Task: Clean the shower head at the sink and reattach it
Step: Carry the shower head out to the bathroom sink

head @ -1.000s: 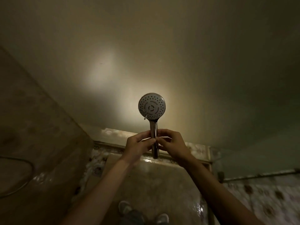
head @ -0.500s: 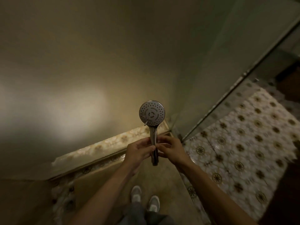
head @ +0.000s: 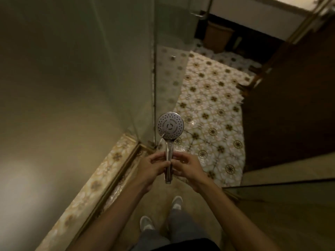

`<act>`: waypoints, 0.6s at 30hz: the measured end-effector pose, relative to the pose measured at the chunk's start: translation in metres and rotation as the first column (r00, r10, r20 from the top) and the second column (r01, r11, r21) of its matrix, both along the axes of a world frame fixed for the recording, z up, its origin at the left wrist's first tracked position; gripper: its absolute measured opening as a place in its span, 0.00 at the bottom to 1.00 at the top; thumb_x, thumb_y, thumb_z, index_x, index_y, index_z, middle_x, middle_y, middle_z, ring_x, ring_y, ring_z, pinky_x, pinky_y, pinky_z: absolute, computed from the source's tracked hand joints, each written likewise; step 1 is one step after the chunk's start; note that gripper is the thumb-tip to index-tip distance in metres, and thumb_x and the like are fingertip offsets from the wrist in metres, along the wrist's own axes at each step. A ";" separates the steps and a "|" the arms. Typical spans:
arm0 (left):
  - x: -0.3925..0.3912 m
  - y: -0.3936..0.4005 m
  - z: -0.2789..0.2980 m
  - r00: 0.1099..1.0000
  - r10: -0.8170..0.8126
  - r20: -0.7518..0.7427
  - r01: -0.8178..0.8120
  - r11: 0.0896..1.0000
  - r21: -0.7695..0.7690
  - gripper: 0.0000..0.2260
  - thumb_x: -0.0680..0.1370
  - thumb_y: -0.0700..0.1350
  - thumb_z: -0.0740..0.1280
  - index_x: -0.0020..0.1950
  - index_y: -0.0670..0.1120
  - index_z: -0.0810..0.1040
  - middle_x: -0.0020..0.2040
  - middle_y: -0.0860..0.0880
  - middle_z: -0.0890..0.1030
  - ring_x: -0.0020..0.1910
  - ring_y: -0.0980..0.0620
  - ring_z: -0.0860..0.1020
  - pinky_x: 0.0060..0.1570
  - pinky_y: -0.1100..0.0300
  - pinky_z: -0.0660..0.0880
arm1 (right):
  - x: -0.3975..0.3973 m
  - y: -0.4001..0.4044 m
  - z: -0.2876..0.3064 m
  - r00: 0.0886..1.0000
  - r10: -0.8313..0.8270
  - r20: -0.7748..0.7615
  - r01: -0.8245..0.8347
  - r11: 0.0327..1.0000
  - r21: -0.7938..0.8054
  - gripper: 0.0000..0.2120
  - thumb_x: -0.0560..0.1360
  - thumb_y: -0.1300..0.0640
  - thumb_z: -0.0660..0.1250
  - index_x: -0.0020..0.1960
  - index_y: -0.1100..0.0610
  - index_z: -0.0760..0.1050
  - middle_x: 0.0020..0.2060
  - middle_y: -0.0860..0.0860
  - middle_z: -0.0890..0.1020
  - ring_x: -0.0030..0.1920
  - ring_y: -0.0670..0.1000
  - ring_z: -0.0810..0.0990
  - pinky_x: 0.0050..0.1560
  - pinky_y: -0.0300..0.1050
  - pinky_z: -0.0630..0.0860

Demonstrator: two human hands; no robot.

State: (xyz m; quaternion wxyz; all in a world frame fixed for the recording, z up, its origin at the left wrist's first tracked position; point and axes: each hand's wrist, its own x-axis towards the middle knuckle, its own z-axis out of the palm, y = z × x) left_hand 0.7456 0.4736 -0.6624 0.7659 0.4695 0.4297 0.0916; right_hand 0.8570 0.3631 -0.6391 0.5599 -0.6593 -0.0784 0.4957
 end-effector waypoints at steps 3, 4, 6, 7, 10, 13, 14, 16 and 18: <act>0.052 -0.005 -0.002 0.995 -0.095 0.000 0.095 0.995 -0.003 0.15 0.74 0.31 0.73 0.58 0.44 0.84 0.50 0.45 0.88 0.48 0.50 0.86 0.42 0.58 0.82 | 0.039 -0.015 -0.006 0.990 -0.142 0.003 0.142 0.990 -0.023 0.12 0.79 0.67 0.69 0.61 0.58 0.83 0.55 0.60 0.85 0.50 0.54 0.87 0.45 0.45 0.85; 0.071 -0.006 -0.004 0.992 -0.128 -0.002 0.128 0.992 -0.005 0.15 0.74 0.31 0.73 0.57 0.45 0.84 0.49 0.45 0.88 0.48 0.50 0.86 0.43 0.58 0.82 | 0.053 -0.020 -0.008 0.984 -0.178 0.000 0.178 0.984 -0.023 0.12 0.80 0.67 0.69 0.60 0.57 0.84 0.54 0.58 0.86 0.50 0.54 0.88 0.46 0.46 0.85; 0.110 -0.007 -0.006 0.982 -0.187 -0.007 0.187 0.982 -0.013 0.15 0.74 0.32 0.73 0.57 0.44 0.84 0.51 0.44 0.88 0.51 0.48 0.86 0.48 0.55 0.83 | 0.084 -0.028 -0.011 0.972 -0.234 -0.013 0.234 0.972 -0.006 0.12 0.80 0.67 0.69 0.59 0.56 0.84 0.52 0.56 0.87 0.50 0.54 0.89 0.46 0.47 0.85; 0.134 -0.008 -0.008 0.977 -0.214 -0.007 0.214 0.977 -0.015 0.15 0.73 0.32 0.74 0.59 0.43 0.84 0.52 0.43 0.88 0.53 0.47 0.86 0.49 0.55 0.83 | 0.104 -0.032 -0.014 0.965 -0.263 -0.017 0.263 0.965 0.002 0.12 0.80 0.67 0.69 0.58 0.55 0.85 0.52 0.55 0.88 0.49 0.53 0.89 0.45 0.45 0.85; 0.196 -0.011 -0.010 0.969 -0.248 -0.002 0.248 0.968 -0.036 0.18 0.73 0.32 0.74 0.62 0.40 0.82 0.55 0.41 0.87 0.55 0.44 0.85 0.54 0.50 0.82 | 0.160 -0.038 -0.012 0.956 -0.292 0.005 0.292 0.956 -0.005 0.12 0.79 0.66 0.70 0.55 0.50 0.85 0.53 0.54 0.87 0.49 0.50 0.88 0.45 0.43 0.84; 0.261 -0.012 -0.009 0.957 -0.292 0.009 0.291 0.954 -0.077 0.18 0.73 0.33 0.75 0.63 0.40 0.81 0.56 0.40 0.86 0.57 0.42 0.84 0.57 0.46 0.81 | 0.220 -0.046 -0.006 0.945 -0.326 0.012 0.326 0.945 0.001 0.12 0.79 0.64 0.71 0.56 0.50 0.85 0.54 0.54 0.86 0.49 0.48 0.88 0.44 0.41 0.83; 0.282 -0.012 -0.010 0.953 -0.303 0.021 0.304 0.949 -0.085 0.18 0.72 0.34 0.76 0.62 0.40 0.82 0.56 0.40 0.86 0.56 0.42 0.84 0.56 0.47 0.81 | 0.241 -0.049 -0.005 0.942 -0.335 0.010 0.335 0.942 0.007 0.11 0.79 0.64 0.72 0.56 0.50 0.85 0.53 0.54 0.86 0.48 0.47 0.88 0.43 0.40 0.83; 0.322 -0.011 -0.010 0.945 -0.323 0.047 0.326 0.941 -0.091 0.18 0.72 0.34 0.76 0.61 0.41 0.82 0.55 0.40 0.86 0.55 0.44 0.85 0.52 0.51 0.82 | 0.281 -0.052 -0.003 0.937 -0.349 -0.003 0.349 0.937 0.002 0.11 0.78 0.64 0.72 0.58 0.53 0.85 0.51 0.53 0.86 0.47 0.46 0.88 0.43 0.41 0.83; 0.357 -0.009 -0.009 0.945 -0.322 0.065 0.327 0.938 -0.114 0.18 0.71 0.34 0.76 0.61 0.41 0.82 0.55 0.41 0.87 0.54 0.45 0.85 0.48 0.54 0.82 | 0.317 -0.052 -0.001 0.930 -0.368 -0.014 0.368 0.930 -0.008 0.11 0.78 0.65 0.72 0.59 0.55 0.85 0.50 0.53 0.86 0.48 0.47 0.88 0.43 0.42 0.83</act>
